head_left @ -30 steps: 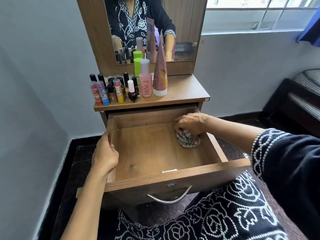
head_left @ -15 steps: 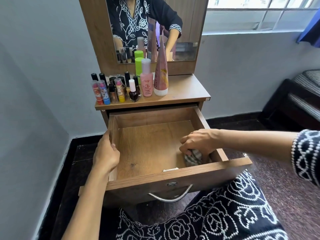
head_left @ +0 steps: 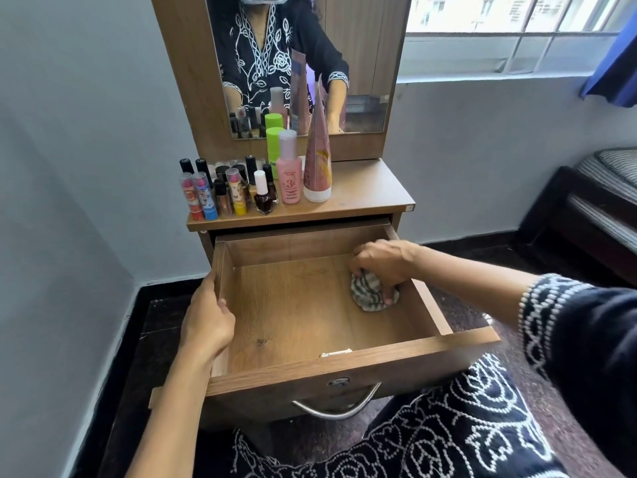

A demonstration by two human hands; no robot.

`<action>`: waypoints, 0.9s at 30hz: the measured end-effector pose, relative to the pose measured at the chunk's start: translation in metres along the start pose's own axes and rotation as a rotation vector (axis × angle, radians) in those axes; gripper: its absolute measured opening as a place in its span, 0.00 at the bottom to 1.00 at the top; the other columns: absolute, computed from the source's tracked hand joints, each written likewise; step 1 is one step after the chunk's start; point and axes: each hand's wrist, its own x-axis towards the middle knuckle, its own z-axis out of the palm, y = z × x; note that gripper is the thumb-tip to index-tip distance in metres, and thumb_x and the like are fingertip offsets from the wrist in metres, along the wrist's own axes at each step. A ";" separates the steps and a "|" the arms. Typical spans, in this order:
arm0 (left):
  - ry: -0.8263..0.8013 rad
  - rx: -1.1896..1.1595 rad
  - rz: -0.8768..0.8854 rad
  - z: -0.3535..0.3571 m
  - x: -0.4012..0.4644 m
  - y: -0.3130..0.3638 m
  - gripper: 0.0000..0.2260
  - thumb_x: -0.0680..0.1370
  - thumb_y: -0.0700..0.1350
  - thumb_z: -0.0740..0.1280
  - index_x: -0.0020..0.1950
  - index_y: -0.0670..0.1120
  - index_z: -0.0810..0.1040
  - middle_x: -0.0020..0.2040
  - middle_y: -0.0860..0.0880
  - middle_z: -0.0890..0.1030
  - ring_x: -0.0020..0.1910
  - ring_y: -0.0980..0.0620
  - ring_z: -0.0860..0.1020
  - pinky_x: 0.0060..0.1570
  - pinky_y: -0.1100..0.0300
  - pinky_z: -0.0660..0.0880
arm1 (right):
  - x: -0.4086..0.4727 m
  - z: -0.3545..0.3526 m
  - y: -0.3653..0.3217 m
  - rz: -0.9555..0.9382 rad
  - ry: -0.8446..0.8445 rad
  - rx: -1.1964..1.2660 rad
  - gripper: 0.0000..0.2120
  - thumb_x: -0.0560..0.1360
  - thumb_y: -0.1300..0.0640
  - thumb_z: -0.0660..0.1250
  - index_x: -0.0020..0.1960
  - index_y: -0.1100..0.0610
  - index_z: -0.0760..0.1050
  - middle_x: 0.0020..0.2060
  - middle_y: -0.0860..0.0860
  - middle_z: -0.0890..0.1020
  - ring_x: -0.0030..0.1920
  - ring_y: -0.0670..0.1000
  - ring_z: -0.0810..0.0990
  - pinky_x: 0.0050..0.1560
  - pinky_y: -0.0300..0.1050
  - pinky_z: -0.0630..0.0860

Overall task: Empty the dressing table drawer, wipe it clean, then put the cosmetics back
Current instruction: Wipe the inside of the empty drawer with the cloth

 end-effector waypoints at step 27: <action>0.006 0.010 0.004 0.002 0.005 0.000 0.24 0.80 0.37 0.54 0.76 0.47 0.54 0.73 0.43 0.63 0.71 0.42 0.64 0.67 0.48 0.64 | 0.017 0.018 -0.014 0.150 0.208 0.241 0.21 0.73 0.44 0.67 0.61 0.52 0.68 0.57 0.55 0.78 0.54 0.59 0.79 0.53 0.50 0.74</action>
